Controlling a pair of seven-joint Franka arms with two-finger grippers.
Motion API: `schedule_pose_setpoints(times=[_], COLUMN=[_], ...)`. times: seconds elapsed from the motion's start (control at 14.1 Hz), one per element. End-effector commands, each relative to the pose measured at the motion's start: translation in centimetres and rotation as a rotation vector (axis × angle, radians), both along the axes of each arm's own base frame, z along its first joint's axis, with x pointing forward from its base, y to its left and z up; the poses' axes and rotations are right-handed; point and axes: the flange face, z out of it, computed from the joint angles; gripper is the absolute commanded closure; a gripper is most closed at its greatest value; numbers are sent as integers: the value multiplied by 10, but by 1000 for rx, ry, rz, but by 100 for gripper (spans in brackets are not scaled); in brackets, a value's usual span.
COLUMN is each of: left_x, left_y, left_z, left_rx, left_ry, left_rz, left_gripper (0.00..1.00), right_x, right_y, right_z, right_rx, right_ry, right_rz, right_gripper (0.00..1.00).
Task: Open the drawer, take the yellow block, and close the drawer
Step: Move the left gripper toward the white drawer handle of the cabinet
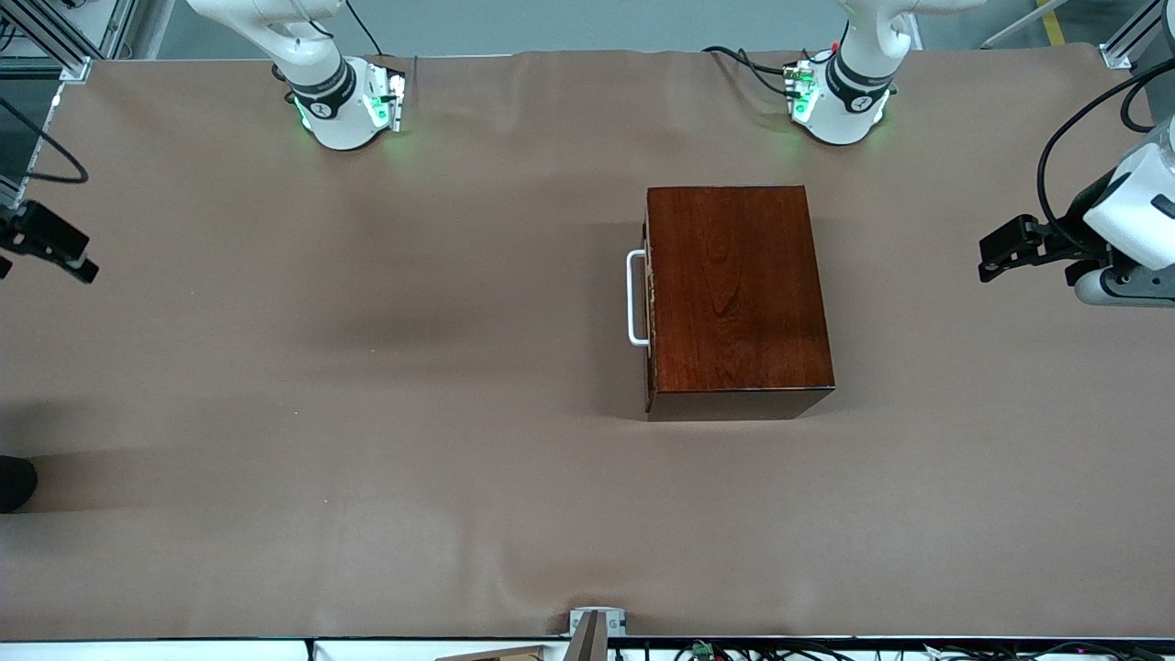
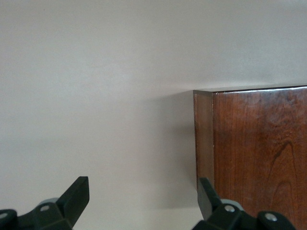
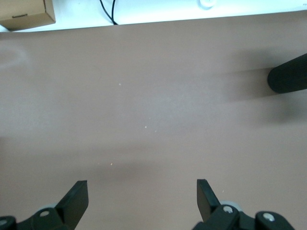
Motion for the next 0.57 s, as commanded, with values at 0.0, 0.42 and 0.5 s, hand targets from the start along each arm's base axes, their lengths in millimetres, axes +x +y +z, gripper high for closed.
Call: schedule_pose_setpoints(times=[0.0,0.42,0.5], left_x=[-3,-1,-1], left_y=[-2,-2,-4], left_z=[9,4,4], left_rx=[-16,-19,-19], left_ry=[-21,-16,-17], left_rz=[3,1,-3], left_gripper=[0,0,0], right_x=[7,11,10], right_y=[-5,-8,-8], right_z=[-5,-14,-13], right_rx=[-17,-19,-18], right_ry=[-7,17,16], right_rz=[-14,-19,-19], right_gripper=[0,0,0])
